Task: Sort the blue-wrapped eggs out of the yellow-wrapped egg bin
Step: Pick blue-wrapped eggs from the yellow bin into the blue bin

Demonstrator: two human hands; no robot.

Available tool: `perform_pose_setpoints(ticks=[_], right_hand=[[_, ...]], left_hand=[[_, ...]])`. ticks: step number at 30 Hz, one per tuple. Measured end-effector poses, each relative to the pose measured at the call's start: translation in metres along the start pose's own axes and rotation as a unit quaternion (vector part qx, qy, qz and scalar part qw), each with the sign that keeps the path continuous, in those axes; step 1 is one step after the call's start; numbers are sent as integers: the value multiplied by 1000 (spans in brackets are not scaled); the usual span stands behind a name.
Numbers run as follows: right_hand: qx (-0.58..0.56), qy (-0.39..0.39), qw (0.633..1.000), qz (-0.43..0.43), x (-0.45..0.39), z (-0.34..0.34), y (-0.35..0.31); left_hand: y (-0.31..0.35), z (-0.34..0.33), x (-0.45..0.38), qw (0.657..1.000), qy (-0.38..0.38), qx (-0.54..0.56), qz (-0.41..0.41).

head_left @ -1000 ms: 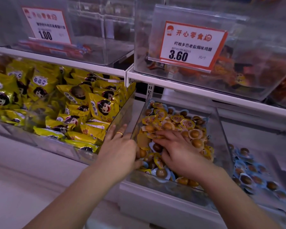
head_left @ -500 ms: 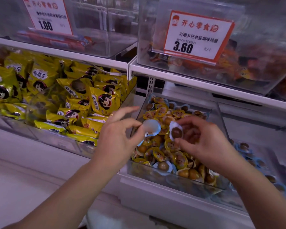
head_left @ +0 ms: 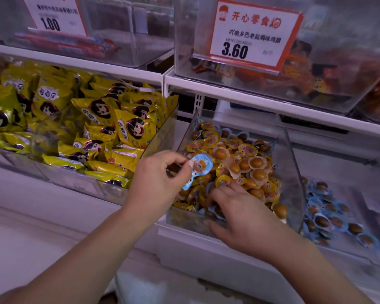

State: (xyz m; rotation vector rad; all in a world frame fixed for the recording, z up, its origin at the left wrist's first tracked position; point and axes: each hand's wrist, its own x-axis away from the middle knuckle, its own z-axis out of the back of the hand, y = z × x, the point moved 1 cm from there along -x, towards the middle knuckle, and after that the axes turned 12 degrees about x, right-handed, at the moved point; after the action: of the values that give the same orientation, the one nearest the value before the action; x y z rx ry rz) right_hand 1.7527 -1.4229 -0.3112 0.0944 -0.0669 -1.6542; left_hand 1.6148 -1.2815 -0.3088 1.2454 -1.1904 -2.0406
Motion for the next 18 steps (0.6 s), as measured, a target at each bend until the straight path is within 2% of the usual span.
perform_pose_setpoints(ticks=[3,8,10,18], right_hand=[[-3,5,1000,-3,2,-1,1],[67,-22,997,-17,2,-18,-9],[83,-4,996,-21,-1,-21,-12],[9,25,1000,6,5,-14,-1]], left_hand=[[1,1,1,1000,-12,-4,-8],[2,2,0,1000,-20,-2,-9],[2,2,0,1000,-20,-3,-11],[2,-1,-2,999,-15,-11,-28]])
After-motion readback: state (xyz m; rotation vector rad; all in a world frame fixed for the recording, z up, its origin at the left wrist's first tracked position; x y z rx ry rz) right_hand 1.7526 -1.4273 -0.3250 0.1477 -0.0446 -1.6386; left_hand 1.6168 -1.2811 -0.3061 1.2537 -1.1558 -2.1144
